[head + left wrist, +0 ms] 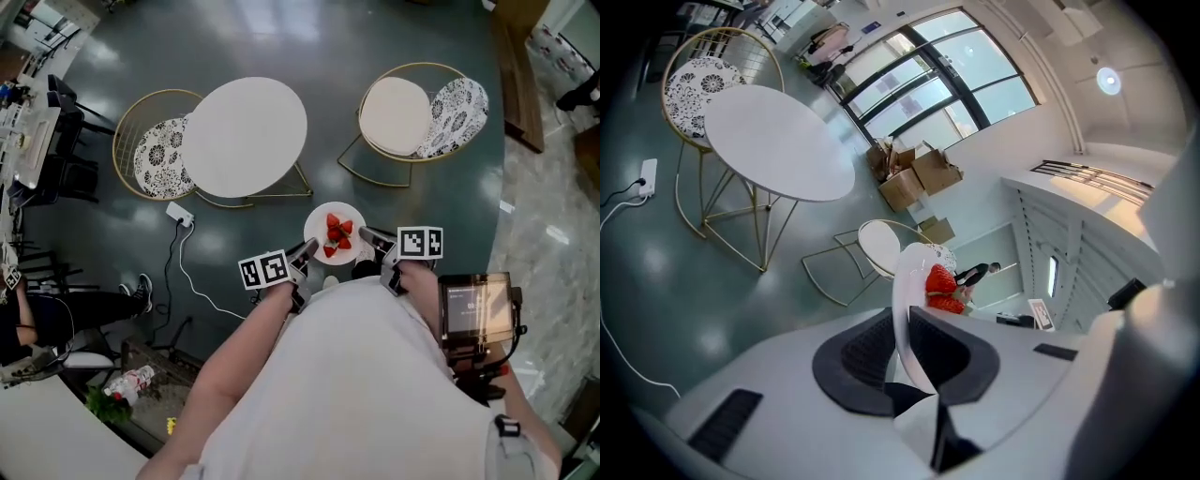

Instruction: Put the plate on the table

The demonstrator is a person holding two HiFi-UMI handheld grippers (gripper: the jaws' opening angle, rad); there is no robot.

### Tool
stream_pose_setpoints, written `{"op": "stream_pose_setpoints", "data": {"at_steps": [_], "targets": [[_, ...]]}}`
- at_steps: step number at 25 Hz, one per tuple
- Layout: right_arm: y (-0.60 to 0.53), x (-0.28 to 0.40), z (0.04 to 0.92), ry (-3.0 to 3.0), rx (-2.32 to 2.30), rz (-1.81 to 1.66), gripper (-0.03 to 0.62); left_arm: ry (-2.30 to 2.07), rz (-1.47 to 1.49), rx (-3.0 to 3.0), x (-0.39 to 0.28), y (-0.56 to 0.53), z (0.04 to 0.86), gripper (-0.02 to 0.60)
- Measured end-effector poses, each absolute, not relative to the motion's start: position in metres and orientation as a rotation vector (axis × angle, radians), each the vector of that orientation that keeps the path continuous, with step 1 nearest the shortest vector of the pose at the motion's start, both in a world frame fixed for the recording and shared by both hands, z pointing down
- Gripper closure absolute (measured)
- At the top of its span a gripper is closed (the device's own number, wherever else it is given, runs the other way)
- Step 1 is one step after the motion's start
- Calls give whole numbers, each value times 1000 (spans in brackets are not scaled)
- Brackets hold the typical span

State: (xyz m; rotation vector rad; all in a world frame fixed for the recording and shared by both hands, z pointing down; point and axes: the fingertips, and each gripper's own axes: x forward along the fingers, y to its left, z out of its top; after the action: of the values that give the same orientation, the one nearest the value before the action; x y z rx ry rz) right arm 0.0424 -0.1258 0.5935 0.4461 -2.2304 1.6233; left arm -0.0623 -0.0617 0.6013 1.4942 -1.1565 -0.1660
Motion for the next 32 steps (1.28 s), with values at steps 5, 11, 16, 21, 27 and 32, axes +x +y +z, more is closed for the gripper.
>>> {"op": "stream_pose_setpoints", "data": {"at_steps": [5, 11, 16, 21, 27, 32], "targets": [[-182, 29, 589, -2246, 367, 1612, 559, -1215, -172, 1477, -73, -115, 592, 548], [-254, 21, 582, -2259, 278, 1562, 560, -1271, -196, 1442, -76, -179, 586, 548], [-298, 21, 584, -2239, 202, 1566, 560, -1322, -200, 1406, -75, -221, 586, 548], [-308, 3, 590, -2211, 142, 1570, 560, -1366, -223, 1346, -88, -225, 588, 548], [-314, -38, 598, -2172, 60, 1541, 559, -1404, -254, 1285, -124, -227, 598, 548], [-334, -80, 601, -2166, 64, 1480, 560, -1388, -287, 1285, -164, -246, 607, 546]]}}
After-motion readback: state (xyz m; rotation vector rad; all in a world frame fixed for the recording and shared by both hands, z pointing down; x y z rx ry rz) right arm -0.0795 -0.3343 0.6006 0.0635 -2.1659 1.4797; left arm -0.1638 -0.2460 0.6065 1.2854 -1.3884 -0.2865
